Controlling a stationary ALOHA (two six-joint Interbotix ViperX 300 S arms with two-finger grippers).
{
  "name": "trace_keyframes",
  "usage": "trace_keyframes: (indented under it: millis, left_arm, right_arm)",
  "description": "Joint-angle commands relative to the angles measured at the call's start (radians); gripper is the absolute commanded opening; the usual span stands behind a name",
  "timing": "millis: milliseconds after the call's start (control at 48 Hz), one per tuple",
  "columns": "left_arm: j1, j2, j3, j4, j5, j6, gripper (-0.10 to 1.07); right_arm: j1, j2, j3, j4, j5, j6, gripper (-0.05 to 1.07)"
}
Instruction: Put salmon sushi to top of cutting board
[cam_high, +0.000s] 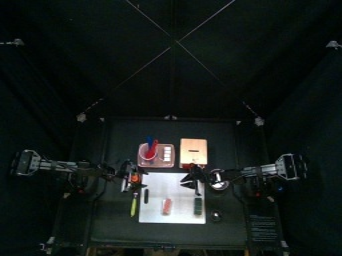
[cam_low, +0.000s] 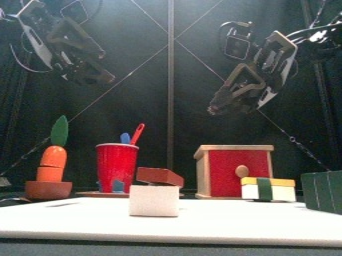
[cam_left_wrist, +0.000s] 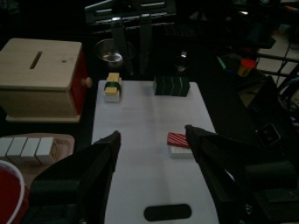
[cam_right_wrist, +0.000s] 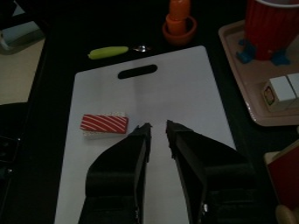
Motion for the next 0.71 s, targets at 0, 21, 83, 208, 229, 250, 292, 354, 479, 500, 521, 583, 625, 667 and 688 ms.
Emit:
trace_keyframes:
  millis: [0, 21, 83, 208, 229, 250, 292, 354, 479, 500, 521, 583, 625, 667, 688]
  left_arm:
    - [0.011, 0.0, -0.021, 0.0, -0.009, 0.003, 0.94]
    - [0.011, 0.0, -0.021, 0.0, -0.009, 0.003, 0.94]
    - [0.014, 0.0, -0.021, 0.0, -0.009, 0.003, 0.94]
    - [0.015, -0.006, -0.025, 0.008, -0.009, 0.006, 0.94]
    - [0.02, -0.008, -0.025, 0.011, -0.009, 0.009, 0.94]
    - [0.02, -0.009, -0.025, 0.012, -0.009, 0.012, 0.94]
    - [0.02, -0.012, -0.026, 0.011, -0.009, 0.018, 0.94]
    - [0.02, -0.017, -0.028, 0.009, -0.009, 0.028, 0.94]
    - [0.017, -0.021, -0.029, 0.008, -0.009, 0.04, 0.94]
    - [0.02, -0.021, -0.029, 0.008, -0.009, 0.04, 0.94]
    - [0.02, -0.021, -0.029, 0.008, -0.009, 0.041, 0.94]
    - [0.017, -0.021, -0.029, 0.006, -0.009, 0.04, 0.94]
    - [0.02, -0.021, -0.029, 0.005, -0.009, 0.041, 0.94]
    - [0.02, -0.021, -0.028, 0.003, -0.009, 0.041, 0.94]
    - [0.02, -0.021, -0.026, 0.003, -0.009, 0.04, 0.94]
  right_arm:
    - [0.003, -0.026, -0.023, 0.005, -0.003, -0.002, 0.64]
    - [0.003, -0.026, -0.023, 0.003, -0.003, -0.002, 0.64]
    - [0.003, -0.026, -0.025, 0.003, -0.003, -0.002, 0.64]
    - [0.003, -0.028, -0.034, 0.005, -0.003, -0.002, 0.64]
    - [0.003, -0.029, -0.035, 0.003, -0.003, 0.0, 0.64]
    - [0.003, -0.028, -0.038, 0.005, -0.003, 0.003, 0.64]
    - [0.003, -0.028, -0.041, 0.006, -0.003, 0.006, 0.64]
    - [0.006, -0.031, -0.052, 0.018, 0.012, 0.008, 0.64]
    - [0.026, -0.041, -0.071, 0.06, 0.1, 0.008, 0.65]
    - [0.032, -0.044, -0.074, 0.064, 0.12, 0.008, 0.65]
    - [0.038, -0.048, -0.075, 0.072, 0.141, 0.008, 0.65]
    - [0.058, -0.06, -0.083, 0.106, 0.219, 0.011, 0.65]
    - [0.071, -0.067, -0.089, 0.14, 0.262, 0.011, 0.65]
    - [0.086, -0.074, -0.092, 0.181, 0.305, 0.011, 0.65]
    - [0.091, -0.077, -0.095, 0.206, 0.327, 0.011, 0.65]
